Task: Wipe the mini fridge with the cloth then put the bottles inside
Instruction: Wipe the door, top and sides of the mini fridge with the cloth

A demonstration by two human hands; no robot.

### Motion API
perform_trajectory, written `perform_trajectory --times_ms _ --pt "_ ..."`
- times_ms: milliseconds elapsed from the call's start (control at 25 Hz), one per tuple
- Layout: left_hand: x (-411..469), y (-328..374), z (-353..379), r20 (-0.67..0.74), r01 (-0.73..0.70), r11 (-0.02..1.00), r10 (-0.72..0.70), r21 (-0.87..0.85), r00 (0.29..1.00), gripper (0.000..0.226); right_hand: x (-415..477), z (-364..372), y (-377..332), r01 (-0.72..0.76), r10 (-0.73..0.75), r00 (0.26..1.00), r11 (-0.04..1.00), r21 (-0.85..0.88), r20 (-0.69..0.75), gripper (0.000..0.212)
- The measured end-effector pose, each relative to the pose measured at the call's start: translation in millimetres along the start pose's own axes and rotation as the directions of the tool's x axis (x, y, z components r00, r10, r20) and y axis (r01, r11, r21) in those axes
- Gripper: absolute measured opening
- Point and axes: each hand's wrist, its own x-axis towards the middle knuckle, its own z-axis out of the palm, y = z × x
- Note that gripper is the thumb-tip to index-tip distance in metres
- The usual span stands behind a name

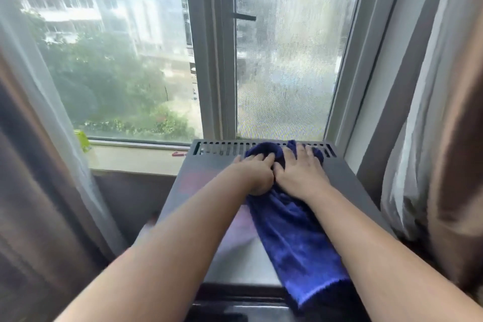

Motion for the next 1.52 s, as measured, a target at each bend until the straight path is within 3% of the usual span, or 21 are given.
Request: perform_trajectory --times_ms 240,560,760,1040,1360,1520 --pt "-53 -103 0 -0.013 0.078 0.994 -0.079 -0.082 0.997 0.057 -10 26 -104 0.061 -0.061 0.997 0.998 0.010 0.039 0.065" --pt "-146 -141 14 -0.031 0.136 0.986 -0.139 -0.097 0.990 0.058 -72 43 -165 0.149 -0.152 0.986 0.988 0.051 0.066 0.064" --pt "-221 -97 34 -0.100 0.124 0.990 -0.131 -0.068 0.986 0.056 -156 34 -146 0.207 -0.214 0.975 0.974 0.091 0.067 0.062" --pt "-276 35 73 -0.202 0.062 0.997 -0.069 -0.040 0.977 0.056 -261 -1 -41 0.169 -0.170 0.985 0.984 0.055 0.012 0.058" --pt "-250 139 83 -0.227 -0.080 0.996 0.070 -0.034 0.971 0.056 -287 -20 58 0.003 -0.004 0.999 1.000 -0.023 -0.041 0.058" --pt "-216 143 67 -0.126 -0.051 0.995 0.039 -0.090 0.991 0.061 -259 -25 64 -0.010 0.007 0.999 0.997 -0.071 -0.047 0.057"
